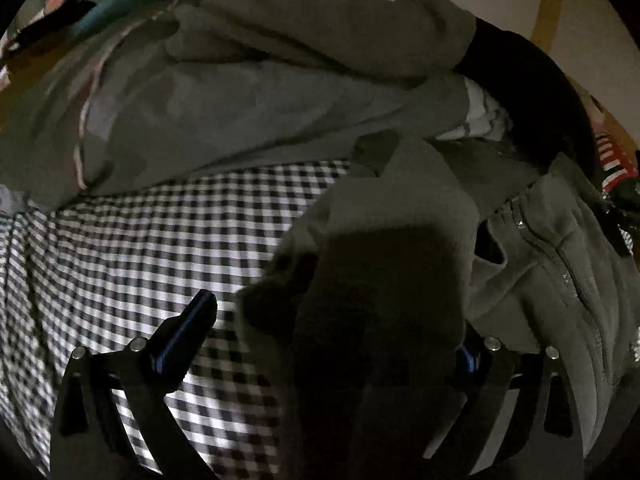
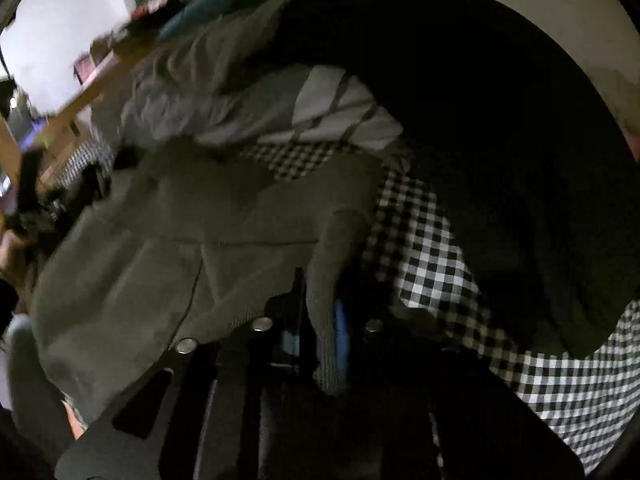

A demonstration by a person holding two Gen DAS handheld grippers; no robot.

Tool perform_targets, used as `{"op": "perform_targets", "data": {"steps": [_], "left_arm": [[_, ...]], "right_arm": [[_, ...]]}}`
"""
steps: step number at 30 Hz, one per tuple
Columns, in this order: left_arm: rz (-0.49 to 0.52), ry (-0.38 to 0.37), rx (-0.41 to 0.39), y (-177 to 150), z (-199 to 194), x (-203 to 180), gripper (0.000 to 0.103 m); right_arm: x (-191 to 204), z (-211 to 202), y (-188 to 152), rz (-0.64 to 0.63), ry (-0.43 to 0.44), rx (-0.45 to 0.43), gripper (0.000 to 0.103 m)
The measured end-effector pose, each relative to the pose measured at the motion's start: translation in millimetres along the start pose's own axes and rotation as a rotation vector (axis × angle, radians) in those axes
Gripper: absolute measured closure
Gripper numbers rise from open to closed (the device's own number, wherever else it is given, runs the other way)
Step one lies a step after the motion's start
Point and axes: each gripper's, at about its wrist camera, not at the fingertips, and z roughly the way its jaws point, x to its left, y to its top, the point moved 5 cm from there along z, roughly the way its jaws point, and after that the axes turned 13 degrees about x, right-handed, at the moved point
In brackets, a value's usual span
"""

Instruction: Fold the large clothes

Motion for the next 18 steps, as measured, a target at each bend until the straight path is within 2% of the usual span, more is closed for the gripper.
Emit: {"op": "perform_targets", "data": {"steps": [2,3,4,5,8,12,14,15,16,17,18], "left_arm": [[0.026,0.029,-0.017,-2,-7,0,0.006],[0.052,0.03,-0.016,-1,-9,-2,0.012],[0.081,0.015,-0.015,1,-12,-6,0.049],[0.091,-0.003,-0.007,0,-13,-7,0.08],[0.058,-0.025,-0.055,10,-24,-6,0.084],[-0.011,-0.135,-0.18,15,-64,12,0.086],[-0.09,-0.215,-0.229,22,-82,30,0.086],[-0.127,-0.237,-0.231,26,-82,41,0.086],[-0.154,-0.233,-0.22,31,-77,48,0.086],[-0.198,-0.207,-0.192,38,-63,59,0.085],[-0.216,-0.211,-0.168,42,-51,63,0.085]], "right_arm": [[1,1,2,0.004,0.005,-0.008,0.091],[1,2,3,0.008,0.014,-0.015,0.092],[0,0,3,0.013,0.02,-0.023,0.092],[0,-3,4,0.022,0.02,-0.042,0.092],[-4,-18,10,0.064,0.062,-0.142,0.093],[-20,-44,10,0.146,0.153,-0.261,0.094],[-32,-62,9,0.206,0.252,-0.368,0.094],[-40,-63,10,0.244,0.274,-0.385,0.094],[-50,-59,12,0.285,0.259,-0.375,0.094],[-65,-43,15,0.346,0.221,-0.32,0.094],[-74,-29,16,0.388,0.212,-0.275,0.093]]}}
